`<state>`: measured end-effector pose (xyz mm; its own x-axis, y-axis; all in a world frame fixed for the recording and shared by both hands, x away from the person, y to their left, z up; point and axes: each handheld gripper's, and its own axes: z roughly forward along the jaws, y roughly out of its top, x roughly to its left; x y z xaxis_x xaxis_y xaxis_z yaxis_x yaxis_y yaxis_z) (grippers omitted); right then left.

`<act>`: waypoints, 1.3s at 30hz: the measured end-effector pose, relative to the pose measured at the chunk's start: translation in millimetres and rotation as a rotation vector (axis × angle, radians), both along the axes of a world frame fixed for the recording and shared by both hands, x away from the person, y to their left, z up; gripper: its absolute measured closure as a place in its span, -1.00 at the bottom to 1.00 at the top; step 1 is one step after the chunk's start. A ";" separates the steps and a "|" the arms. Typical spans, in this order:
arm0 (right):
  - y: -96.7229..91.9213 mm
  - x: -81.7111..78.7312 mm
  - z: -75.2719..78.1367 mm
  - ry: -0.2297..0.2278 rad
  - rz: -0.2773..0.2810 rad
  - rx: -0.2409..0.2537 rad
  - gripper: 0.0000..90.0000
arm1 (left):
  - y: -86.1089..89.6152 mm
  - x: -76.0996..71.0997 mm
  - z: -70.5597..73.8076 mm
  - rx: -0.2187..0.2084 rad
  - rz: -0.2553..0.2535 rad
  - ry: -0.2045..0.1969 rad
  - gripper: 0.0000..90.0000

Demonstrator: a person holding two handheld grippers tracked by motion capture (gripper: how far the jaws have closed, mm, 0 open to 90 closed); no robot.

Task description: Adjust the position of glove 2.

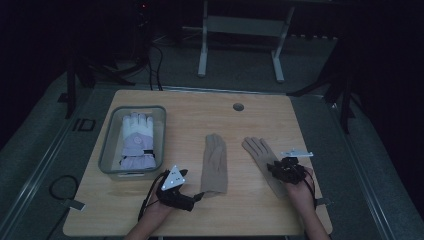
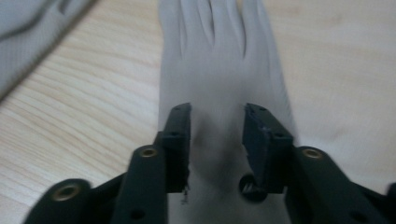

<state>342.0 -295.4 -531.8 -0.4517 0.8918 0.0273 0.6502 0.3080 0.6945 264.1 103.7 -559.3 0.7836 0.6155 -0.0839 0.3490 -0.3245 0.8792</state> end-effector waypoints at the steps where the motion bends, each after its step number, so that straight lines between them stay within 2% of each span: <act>1: -1.1 2.0 1.9 -0.006 0.026 -0.005 0.26 | 0.2 -0.2 0.4 -0.005 -0.001 -0.002 -0.95; 4: -3.1 8.0 5.1 -0.035 0.115 -0.035 0.21 | 0.1 -0.6 0.4 0.000 -0.006 -0.007 -0.95; 8: -5.4 17.6 4.4 -0.043 0.199 -0.051 0.23 | -1.1 -0.7 -0.5 0.010 -0.010 -0.008 -0.95; 12: -8.0 24.4 -0.1 -0.026 0.218 -0.052 0.27 | -0.5 -0.5 -0.3 -0.007 -0.014 -0.003 -0.95; 13: -8.9 26.3 -2.5 -0.021 0.224 -0.062 0.31 | 0.6 -0.3 0.1 -0.022 -0.018 0.002 -0.95; 15: -11.0 29.7 -10.3 0.006 0.235 -0.066 0.35 | 1.1 -0.4 0.3 -0.027 -0.014 0.000 -0.95; 17: -10.9 29.1 -14.0 -0.008 0.253 -0.078 0.36 | 1.2 -0.4 0.1 -0.025 -0.014 0.001 -0.95; 19: -11.0 27.8 -14.9 -0.012 0.251 -0.071 0.45 | 0.6 -0.2 -0.4 -0.016 -0.013 0.003 -0.95; 21: -10.7 25.9 -15.6 -0.018 0.227 -0.067 0.69 | -0.4 -0.5 -0.6 -0.011 -0.014 0.002 -0.95; 24: -5.0 21.8 -14.9 -0.027 0.168 -0.085 0.81 | -1.0 -1.1 -0.6 -0.004 -0.015 -0.003 -0.95; 25: -3.8 21.4 -14.8 -0.018 0.140 -0.063 0.83 | -0.9 -1.0 -0.6 -0.001 -0.015 -0.003 -0.95; 27: -3.6 20.5 -13.0 -0.028 0.114 -0.052 0.85 | -0.6 -0.8 -0.6 0.000 -0.011 -0.003 -0.95; 28: -4.5 20.1 -10.1 -0.028 0.080 -0.018 0.86 | -0.5 -0.7 -0.5 0.000 -0.009 -0.001 -0.95; 29: -5.1 19.4 -6.5 -0.026 0.063 0.002 0.86 | -0.5 -0.5 -0.6 0.001 -0.007 -0.001 -0.95; 30: -5.1 19.4 -6.5 -0.026 0.063 0.002 0.86 | -0.5 -0.5 -0.6 0.001 -0.007 -0.001 -0.95; 31: -4.7 17.9 -2.6 -0.038 0.042 0.000 0.86 | -0.4 -0.5 -0.7 -0.004 -0.005 -0.001 -0.95; 32: -5.2 13.9 7.0 -0.054 -0.006 0.021 0.86 | -0.5 -0.6 -0.5 -0.002 -0.003 -0.002 -0.95; 35: -9.3 6.8 22.1 -0.081 -0.074 0.062 0.86 | -0.6 -1.0 -0.2 -0.003 -0.004 -0.005 -0.95; 36: -9.3 6.8 22.1 -0.081 -0.074 0.062 0.86 | -0.6 -1.0 -0.2 -0.003 -0.004 -0.005 -0.95; 39: -13.4 -3.7 34.9 -0.112 -0.143 0.058 0.86 | -0.8 -1.4 0.2 -0.005 -0.002 -0.010 -0.95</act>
